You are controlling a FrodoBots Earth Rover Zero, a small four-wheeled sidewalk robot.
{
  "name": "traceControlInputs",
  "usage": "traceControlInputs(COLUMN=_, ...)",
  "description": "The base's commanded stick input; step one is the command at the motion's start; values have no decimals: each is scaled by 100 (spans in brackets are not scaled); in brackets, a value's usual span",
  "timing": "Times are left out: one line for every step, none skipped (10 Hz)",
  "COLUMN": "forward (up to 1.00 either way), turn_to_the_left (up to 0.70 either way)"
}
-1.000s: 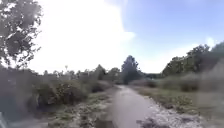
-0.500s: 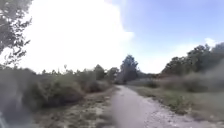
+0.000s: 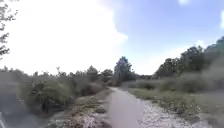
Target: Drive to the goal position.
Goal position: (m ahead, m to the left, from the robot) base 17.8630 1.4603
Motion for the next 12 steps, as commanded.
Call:
traceControlInputs(forward=70, turn_to_the_left=0)
traceControlInputs(forward=70, turn_to_the_left=0)
traceControlInputs(forward=70, turn_to_the_left=0)
traceControlInputs(forward=70, turn_to_the_left=0)
traceControlInputs(forward=70, turn_to_the_left=0)
traceControlInputs(forward=70, turn_to_the_left=0)
traceControlInputs(forward=70, turn_to_the_left=0)
traceControlInputs(forward=70, turn_to_the_left=0)
traceControlInputs(forward=70, turn_to_the_left=0)
traceControlInputs(forward=70, turn_to_the_left=0)
traceControlInputs(forward=70, turn_to_the_left=0)
traceControlInputs(forward=70, turn_to_the_left=0)
